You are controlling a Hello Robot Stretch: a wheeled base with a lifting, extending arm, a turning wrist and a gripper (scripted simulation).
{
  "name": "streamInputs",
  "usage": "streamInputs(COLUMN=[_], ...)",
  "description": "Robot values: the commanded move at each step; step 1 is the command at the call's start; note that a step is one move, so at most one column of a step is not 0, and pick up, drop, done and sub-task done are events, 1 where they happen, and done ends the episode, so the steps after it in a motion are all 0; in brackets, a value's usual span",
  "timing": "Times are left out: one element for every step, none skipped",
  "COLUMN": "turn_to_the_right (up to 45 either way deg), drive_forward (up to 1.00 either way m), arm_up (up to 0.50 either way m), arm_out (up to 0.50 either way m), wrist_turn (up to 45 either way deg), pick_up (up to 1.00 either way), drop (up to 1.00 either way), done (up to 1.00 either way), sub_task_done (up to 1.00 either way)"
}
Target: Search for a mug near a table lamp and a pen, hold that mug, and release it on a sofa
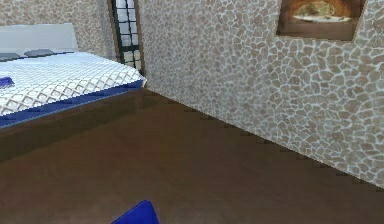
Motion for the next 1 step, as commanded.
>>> streamInputs(turn_to_the_right=[0.0], drive_forward=[0.00], arm_up=[-0.28], arm_out=[0.00], wrist_turn=[0.0], pick_up=[0.00], drop=[0.00], done=[0.00], sub_task_done=[0.00])
